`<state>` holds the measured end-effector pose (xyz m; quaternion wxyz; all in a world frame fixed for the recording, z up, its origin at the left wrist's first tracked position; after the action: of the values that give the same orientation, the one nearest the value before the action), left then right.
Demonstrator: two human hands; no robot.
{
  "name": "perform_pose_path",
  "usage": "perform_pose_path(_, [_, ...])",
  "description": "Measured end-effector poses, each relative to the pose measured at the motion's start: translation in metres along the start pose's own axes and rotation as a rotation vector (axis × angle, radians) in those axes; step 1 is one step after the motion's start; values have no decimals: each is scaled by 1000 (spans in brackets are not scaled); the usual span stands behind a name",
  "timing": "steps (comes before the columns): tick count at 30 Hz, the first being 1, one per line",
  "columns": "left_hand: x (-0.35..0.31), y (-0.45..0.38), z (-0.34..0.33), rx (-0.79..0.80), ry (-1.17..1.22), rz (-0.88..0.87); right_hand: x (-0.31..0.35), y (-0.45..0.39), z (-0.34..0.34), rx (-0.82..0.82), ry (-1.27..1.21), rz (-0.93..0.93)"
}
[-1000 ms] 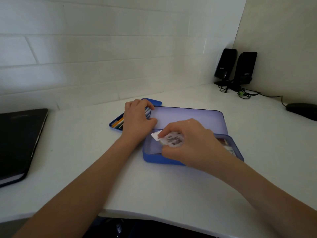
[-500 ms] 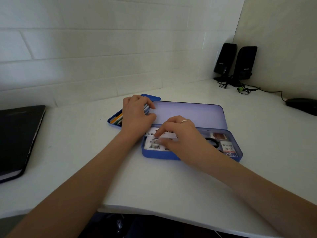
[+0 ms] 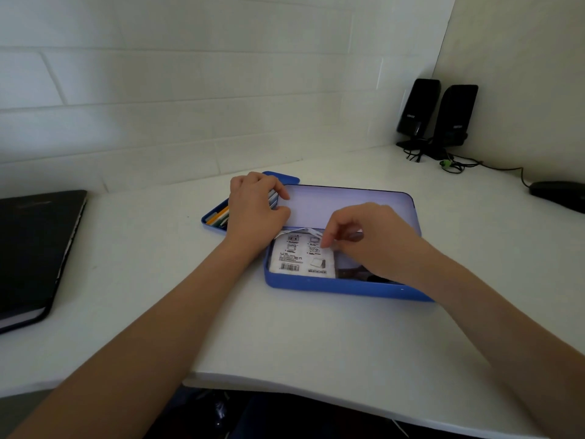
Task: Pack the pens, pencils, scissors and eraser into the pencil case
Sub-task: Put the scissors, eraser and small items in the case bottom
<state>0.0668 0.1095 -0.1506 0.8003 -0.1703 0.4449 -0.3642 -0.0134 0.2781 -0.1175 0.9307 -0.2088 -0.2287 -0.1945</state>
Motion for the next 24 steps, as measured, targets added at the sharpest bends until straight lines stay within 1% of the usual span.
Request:
perform_pose_path(4, [-2,1,2,42,36,10,-2,2,18,194,-128,-46])
perform_pose_path(5, [-3,1,4,43,62,19,-3,1,22,192,-152,-39])
perform_pose_path(8, [-9,2,10,56,160,27,-12,-3,29,80,-176,-35])
perform_pose_path(11, [-19,7,10,149,152,-75,-17,-5,25,69,-123,-85])
perform_pose_path(13, [-25,11,8,199,107,-170,-19,-4,19,126,-79,-131])
perform_pose_path(15, [-28,14,7,266,82,-223,-18,-3,18,176,-58,-126])
perform_pose_path(17, [-30,16,7,365,77,-239,-19,-2,23,203,-36,-125])
perform_pose_path(20, [-32,18,8,511,129,-208,-21,1,27,257,34,-134])
perform_pose_path(22, [-33,17,7,535,165,-219,-21,3,24,317,65,-113])
perform_pose_path(24, [-33,18,6,573,210,-224,-21,4,23,340,90,-93])
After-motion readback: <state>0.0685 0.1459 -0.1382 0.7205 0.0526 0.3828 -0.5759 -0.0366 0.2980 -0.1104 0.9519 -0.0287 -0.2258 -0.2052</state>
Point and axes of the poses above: each hand's wrist, its own y-axis away from the middle knuckle, its own z-axis out of the back of the hand, x = y × z, the point moved 2 cm from there along -y, towards the middle knuckle, and after that the axes turned 7 degrees about -x, right-handed, at the moved point
